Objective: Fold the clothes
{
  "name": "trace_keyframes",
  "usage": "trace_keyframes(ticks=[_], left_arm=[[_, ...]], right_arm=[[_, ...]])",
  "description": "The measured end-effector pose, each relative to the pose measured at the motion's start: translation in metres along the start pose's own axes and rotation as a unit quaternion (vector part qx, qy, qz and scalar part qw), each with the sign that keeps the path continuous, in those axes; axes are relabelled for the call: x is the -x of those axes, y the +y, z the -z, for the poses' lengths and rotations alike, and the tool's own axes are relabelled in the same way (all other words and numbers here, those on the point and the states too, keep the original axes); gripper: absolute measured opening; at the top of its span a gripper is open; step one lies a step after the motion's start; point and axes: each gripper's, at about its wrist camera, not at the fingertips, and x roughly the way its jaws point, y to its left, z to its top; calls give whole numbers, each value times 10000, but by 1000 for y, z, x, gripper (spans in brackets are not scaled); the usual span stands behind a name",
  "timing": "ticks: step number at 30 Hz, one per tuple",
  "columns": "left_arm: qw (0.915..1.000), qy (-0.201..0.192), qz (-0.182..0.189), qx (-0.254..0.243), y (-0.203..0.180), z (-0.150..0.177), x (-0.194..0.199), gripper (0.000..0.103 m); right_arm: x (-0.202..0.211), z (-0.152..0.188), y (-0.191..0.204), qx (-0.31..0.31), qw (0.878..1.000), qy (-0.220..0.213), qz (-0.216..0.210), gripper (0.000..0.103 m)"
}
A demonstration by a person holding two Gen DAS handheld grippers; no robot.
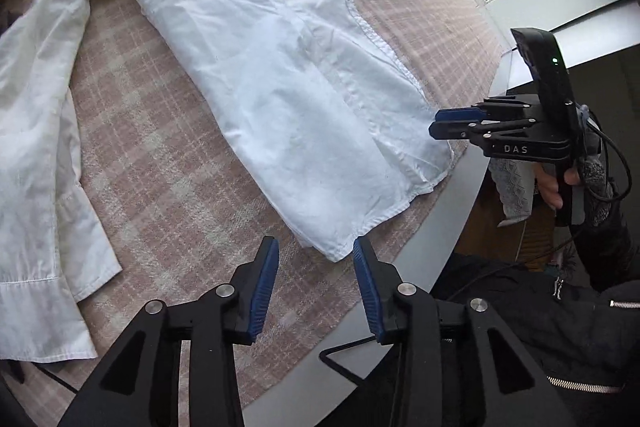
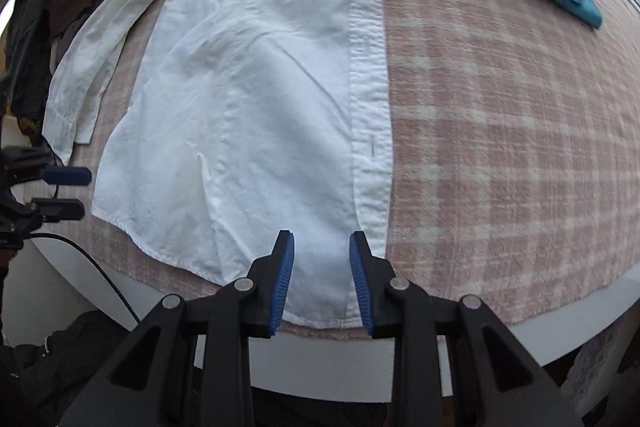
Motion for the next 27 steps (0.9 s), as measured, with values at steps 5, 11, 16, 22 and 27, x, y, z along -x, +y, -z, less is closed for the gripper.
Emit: trace_keyframes(ticks=[5, 11, 16, 22, 27], left_arm=[[9996, 67, 166, 202, 3, -6, -9, 12], [9995, 10, -263, -188, -16, -15, 0, 4], [9992, -92, -300, -265, -26, -25, 10, 4], [9990, -293, -165, -292, -39, -53, 30, 4], [9985, -310, -226, -385, -50, -59, 35, 4]], right_arm=[[6, 17, -24, -356, 9991, -46, 229, 39], [2, 23, -41, -473, 9988, 87, 28, 39], [4, 25, -53, -412, 9990, 153, 93, 39], [4, 25, -54, -42, 9985, 266, 473, 39], [2, 26, -47, 176, 9973, 361, 608, 39]])
